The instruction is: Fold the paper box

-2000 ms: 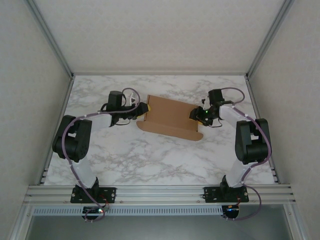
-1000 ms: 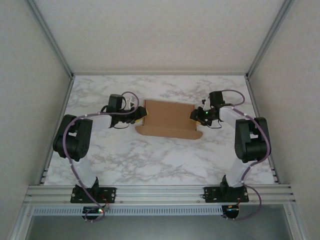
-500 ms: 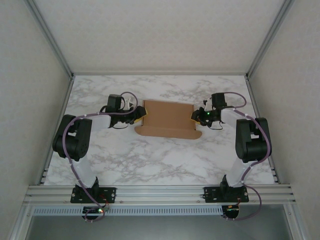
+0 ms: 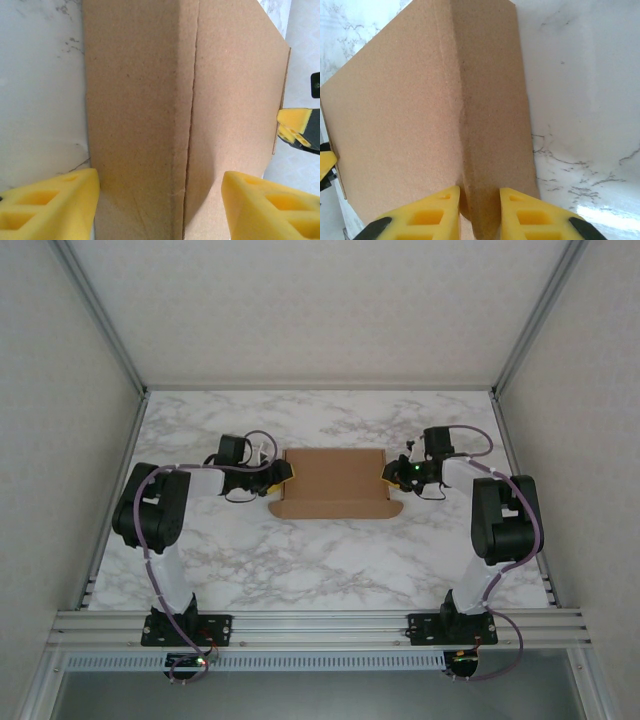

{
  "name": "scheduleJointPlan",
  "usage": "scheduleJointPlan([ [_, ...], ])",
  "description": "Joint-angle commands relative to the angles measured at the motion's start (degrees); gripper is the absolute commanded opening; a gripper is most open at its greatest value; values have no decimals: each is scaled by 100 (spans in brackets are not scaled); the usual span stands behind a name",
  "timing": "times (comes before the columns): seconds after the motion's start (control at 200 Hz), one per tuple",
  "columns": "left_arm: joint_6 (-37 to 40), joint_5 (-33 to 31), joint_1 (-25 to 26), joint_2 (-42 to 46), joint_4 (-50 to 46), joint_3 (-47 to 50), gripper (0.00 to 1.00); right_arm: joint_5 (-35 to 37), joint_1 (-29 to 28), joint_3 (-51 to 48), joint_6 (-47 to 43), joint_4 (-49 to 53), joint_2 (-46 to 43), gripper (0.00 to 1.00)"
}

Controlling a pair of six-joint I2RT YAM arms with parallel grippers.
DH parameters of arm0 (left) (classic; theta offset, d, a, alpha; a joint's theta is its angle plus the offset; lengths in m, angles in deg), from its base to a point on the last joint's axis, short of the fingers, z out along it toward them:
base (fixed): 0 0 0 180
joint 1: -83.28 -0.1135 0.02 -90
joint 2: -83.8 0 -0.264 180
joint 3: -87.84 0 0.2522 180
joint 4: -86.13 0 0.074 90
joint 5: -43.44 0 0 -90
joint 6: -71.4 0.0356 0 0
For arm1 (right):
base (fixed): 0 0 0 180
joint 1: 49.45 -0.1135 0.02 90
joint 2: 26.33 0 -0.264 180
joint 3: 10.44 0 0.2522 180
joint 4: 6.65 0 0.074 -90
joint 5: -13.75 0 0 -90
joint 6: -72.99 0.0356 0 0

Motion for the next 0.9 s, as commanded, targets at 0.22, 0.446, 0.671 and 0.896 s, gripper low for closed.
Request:
scheduleJointPlan([
  [0.22,-597,586,-52,404,1012,288,65,-225,177,-453,527,-97,213,21],
  [0.446,-1178,980,202,660,1980,445,66,-577,178,-449,578,-263,347,25],
  [0.671,-428,607,408,641,752,-16,56,-547,152,-439,509,-233,186,27],
  [0.896,-270,222,442,806,234,-284,36,-239,152,-431,466,-52,-7,48],
])
